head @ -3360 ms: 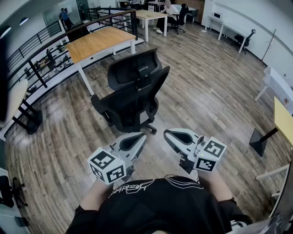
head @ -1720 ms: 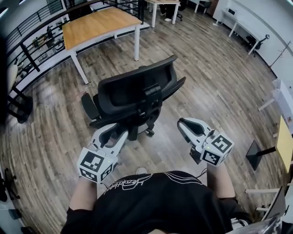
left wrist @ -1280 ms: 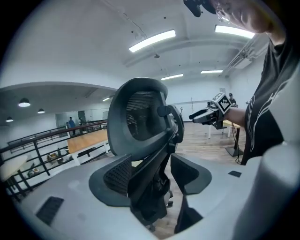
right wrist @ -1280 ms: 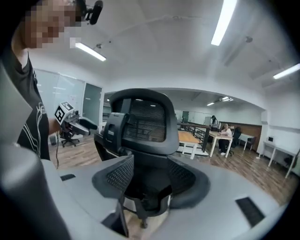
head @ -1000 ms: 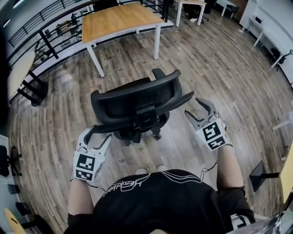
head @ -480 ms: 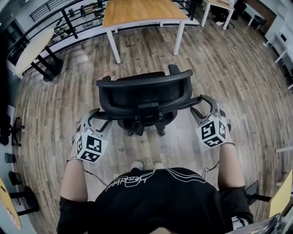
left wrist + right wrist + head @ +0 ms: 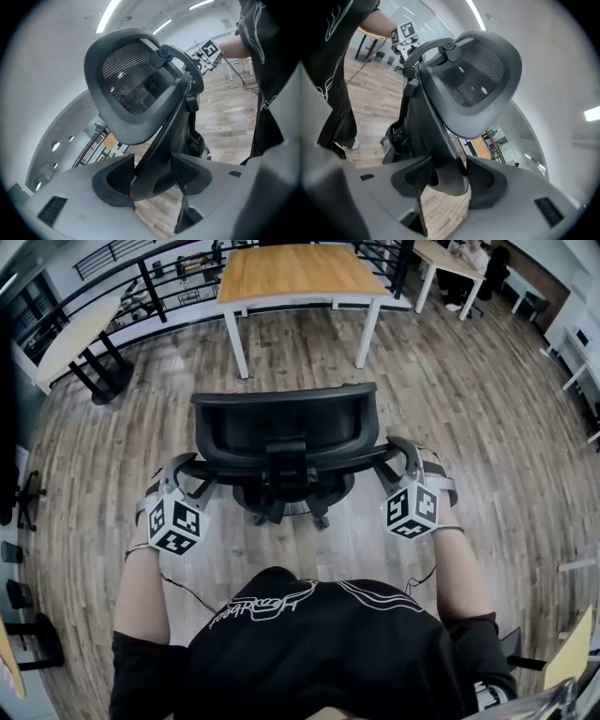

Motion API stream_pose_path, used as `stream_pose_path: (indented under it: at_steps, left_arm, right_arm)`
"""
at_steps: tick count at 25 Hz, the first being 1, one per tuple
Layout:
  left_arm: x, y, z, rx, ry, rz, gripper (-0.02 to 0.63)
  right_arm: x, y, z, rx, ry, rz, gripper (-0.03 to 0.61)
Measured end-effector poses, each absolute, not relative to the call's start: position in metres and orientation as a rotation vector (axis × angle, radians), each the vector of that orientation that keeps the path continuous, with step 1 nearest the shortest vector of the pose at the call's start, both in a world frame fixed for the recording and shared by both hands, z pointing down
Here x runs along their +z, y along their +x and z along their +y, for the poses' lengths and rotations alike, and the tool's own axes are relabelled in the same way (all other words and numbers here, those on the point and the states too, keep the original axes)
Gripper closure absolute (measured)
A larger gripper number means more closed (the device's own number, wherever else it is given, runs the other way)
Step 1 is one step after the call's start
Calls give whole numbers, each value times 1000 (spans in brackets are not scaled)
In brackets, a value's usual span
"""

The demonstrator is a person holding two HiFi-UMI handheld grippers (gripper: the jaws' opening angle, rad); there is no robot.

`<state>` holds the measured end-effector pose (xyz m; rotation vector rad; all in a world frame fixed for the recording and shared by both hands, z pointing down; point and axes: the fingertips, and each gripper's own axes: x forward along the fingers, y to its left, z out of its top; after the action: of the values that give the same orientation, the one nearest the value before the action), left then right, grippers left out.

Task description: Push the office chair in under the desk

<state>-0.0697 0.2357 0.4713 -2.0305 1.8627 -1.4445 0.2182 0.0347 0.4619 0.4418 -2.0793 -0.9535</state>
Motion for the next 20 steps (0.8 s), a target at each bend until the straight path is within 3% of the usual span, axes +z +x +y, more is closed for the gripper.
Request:
stream_pose_path:
  at_steps: [20]
  left_arm:
    - [494, -99, 190, -1540, -1896, 1770, 377]
  right_arm:
    - [480, 209, 17, -945, 567, -2100, 327]
